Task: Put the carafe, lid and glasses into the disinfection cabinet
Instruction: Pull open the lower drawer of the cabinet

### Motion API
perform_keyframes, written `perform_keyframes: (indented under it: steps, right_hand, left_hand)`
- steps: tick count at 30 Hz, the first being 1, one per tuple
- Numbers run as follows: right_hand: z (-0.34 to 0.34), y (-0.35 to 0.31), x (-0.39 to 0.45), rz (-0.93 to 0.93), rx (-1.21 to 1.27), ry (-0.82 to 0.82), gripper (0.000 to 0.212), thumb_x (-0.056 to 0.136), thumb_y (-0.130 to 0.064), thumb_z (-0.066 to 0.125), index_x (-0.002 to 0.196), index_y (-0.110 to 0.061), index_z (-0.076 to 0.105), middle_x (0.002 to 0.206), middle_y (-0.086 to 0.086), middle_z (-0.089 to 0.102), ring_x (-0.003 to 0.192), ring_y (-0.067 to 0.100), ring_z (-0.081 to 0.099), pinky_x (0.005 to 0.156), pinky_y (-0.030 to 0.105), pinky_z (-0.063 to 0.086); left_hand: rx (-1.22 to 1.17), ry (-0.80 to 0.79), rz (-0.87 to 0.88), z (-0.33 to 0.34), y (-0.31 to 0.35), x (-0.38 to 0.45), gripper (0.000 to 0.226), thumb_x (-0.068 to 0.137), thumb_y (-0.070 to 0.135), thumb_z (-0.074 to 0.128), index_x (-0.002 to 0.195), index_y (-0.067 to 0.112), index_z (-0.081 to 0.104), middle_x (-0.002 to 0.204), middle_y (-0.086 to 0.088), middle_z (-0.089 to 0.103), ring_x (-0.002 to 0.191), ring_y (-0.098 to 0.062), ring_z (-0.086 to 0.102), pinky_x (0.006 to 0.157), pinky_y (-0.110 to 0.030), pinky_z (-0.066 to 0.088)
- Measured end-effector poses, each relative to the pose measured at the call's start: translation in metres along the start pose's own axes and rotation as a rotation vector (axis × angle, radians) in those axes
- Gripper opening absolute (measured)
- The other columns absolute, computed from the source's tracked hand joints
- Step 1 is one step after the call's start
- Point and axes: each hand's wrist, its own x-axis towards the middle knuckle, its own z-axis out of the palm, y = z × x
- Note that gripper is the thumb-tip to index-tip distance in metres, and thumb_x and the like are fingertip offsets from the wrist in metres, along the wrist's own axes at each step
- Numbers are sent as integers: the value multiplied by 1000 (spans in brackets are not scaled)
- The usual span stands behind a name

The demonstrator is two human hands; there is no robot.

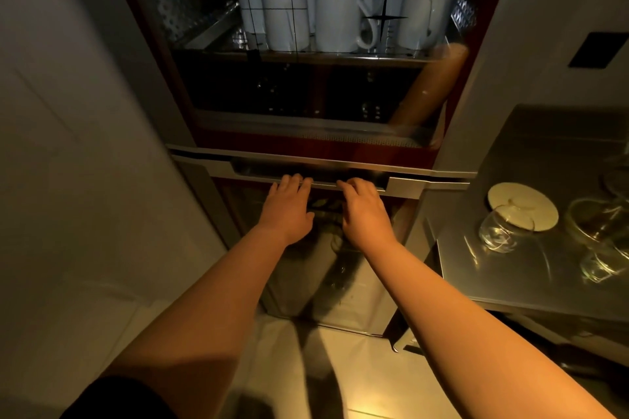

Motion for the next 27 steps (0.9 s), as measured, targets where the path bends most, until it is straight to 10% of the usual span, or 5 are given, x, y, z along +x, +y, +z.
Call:
perform_keyframes:
  steps: [27]
  right_hand:
    - [0,-5,-52,-141,-56,48,50,88,-19,54,136,-11,43,130,10,48,128,28,35,116,48,7]
  left_hand:
    - [67,104,-4,8,11,-91,73,90,26,53,149,20,10,147,-7,26,138,-24,18,118,-41,-3]
